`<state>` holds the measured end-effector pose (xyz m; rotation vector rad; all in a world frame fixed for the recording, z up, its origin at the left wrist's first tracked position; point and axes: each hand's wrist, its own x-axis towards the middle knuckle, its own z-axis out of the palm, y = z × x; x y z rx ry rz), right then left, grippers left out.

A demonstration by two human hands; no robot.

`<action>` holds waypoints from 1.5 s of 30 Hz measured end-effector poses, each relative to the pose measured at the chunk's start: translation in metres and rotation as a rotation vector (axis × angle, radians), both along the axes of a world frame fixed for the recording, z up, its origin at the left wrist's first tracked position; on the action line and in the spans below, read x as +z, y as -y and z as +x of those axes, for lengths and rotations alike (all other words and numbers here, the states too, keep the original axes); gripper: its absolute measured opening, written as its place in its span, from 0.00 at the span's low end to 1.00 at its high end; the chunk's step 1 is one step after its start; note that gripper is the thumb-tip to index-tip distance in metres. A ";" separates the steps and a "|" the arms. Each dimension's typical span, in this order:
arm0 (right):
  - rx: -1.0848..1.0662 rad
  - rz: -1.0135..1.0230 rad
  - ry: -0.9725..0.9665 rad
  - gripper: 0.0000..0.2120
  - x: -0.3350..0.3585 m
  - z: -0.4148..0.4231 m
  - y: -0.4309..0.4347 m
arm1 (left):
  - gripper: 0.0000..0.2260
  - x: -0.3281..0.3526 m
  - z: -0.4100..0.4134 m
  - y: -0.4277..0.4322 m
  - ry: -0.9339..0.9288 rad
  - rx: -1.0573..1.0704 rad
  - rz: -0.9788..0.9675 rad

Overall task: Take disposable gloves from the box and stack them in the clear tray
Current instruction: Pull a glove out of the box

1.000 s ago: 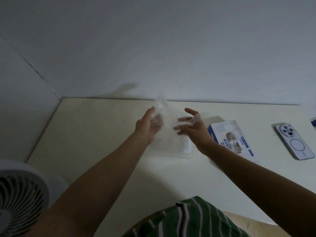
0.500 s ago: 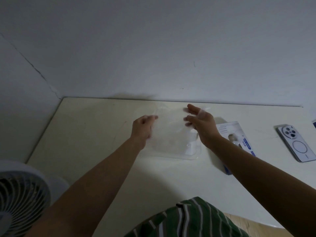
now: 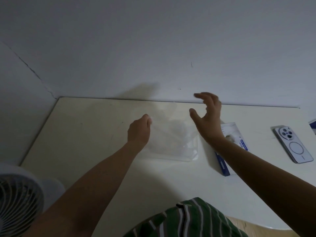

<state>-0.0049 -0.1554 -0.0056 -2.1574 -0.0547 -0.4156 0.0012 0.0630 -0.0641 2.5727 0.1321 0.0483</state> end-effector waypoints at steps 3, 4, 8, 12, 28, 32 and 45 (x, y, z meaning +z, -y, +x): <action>0.287 -0.041 -0.112 0.13 -0.001 0.003 -0.019 | 0.12 0.000 0.002 -0.001 0.015 -0.062 0.146; 0.384 -0.127 -0.224 0.13 -0.008 0.003 -0.026 | 0.12 0.000 0.003 -0.001 0.015 -0.083 0.184; 0.503 -0.436 -0.574 0.19 -0.048 0.006 -0.043 | 0.09 -0.001 0.003 0.001 -0.024 -0.120 0.274; 0.526 -0.466 -0.684 0.28 -0.075 0.009 -0.055 | 0.13 0.006 0.001 0.006 0.082 -0.104 0.363; 0.590 -0.750 -1.008 0.51 -0.111 0.024 -0.055 | 0.49 -0.054 0.018 0.009 -0.722 -0.135 0.110; 0.605 -0.782 -1.004 0.52 -0.118 0.023 -0.056 | 0.53 -0.063 0.019 0.008 -0.741 -0.174 0.170; 0.678 -0.794 -0.911 0.42 -0.085 0.022 -0.056 | 0.41 -0.034 0.010 0.012 -0.727 -0.197 0.288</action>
